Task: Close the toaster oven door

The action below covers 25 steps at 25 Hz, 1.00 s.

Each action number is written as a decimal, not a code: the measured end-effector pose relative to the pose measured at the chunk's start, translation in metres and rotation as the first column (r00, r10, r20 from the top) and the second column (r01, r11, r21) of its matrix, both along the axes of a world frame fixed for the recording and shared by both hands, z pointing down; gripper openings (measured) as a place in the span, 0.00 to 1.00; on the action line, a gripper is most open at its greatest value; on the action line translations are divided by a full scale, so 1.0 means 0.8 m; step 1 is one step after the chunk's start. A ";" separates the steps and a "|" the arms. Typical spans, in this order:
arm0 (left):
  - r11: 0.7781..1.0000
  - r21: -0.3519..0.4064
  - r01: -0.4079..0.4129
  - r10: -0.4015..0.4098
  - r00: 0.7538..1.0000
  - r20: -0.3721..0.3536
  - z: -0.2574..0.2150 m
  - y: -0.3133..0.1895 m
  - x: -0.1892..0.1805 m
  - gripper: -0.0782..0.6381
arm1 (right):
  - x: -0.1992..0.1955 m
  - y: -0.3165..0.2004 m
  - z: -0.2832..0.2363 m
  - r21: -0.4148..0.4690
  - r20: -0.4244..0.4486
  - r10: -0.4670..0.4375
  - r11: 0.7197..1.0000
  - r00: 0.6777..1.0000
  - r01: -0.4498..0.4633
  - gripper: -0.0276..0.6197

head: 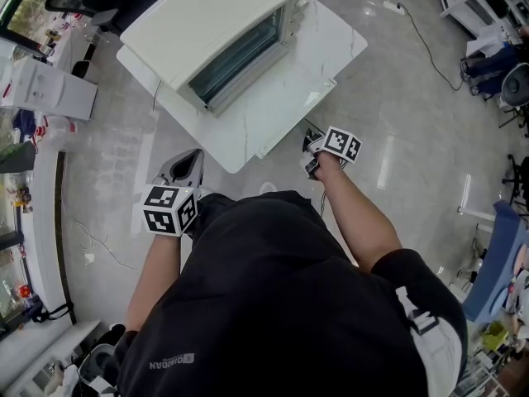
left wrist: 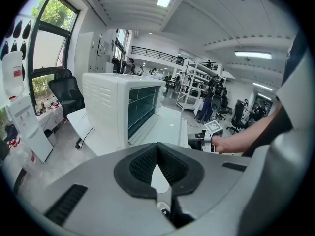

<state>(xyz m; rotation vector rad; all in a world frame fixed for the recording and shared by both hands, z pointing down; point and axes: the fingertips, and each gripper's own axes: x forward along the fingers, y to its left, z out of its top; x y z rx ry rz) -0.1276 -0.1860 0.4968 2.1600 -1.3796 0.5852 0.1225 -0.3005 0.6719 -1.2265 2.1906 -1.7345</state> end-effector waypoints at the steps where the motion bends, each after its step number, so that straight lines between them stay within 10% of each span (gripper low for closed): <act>1: 1.000 0.002 -0.001 0.001 1.000 0.000 0.000 0.000 0.001 0.11 | 0.000 0.000 -0.004 0.001 0.009 0.000 1.000 1.000 0.000 0.21; 25: 1.000 0.016 -0.008 0.008 1.000 -0.019 0.001 0.001 0.004 0.11 | -0.016 -0.016 -0.095 0.101 0.189 0.012 0.994 0.982 -0.031 0.22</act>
